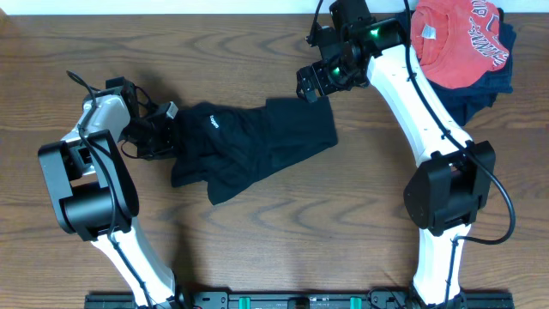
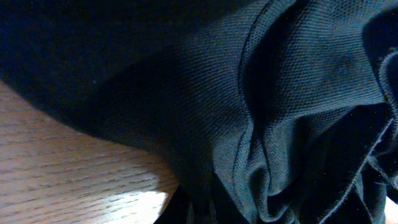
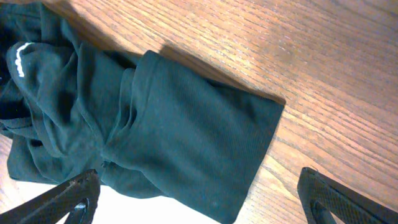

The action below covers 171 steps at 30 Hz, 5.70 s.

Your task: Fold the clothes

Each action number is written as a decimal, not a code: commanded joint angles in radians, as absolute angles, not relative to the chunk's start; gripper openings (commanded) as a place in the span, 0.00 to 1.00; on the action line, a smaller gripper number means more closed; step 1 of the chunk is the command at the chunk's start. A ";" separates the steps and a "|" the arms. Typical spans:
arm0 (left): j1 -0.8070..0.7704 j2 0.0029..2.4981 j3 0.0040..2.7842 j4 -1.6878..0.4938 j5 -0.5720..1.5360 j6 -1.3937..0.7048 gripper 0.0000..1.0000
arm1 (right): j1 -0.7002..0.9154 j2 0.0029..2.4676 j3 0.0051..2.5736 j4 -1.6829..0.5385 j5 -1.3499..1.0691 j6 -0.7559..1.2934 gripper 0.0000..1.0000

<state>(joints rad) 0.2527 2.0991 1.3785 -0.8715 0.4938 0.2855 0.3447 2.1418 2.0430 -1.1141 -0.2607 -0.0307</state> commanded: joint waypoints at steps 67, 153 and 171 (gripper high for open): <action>-0.373 1.740 1.433 -0.495 0.563 -0.089 0.06 | 0.319 2.301 1.537 -0.706 -0.502 0.134 0.01; -0.036 1.621 1.543 -0.920 0.241 -0.072 0.98 | 0.300 2.391 1.831 -0.940 -0.702 0.081 0.04; -0.036 1.621 1.543 -0.920 0.241 -0.072 0.98 | 0.259 2.308 1.846 -0.823 -0.924 0.075 0.01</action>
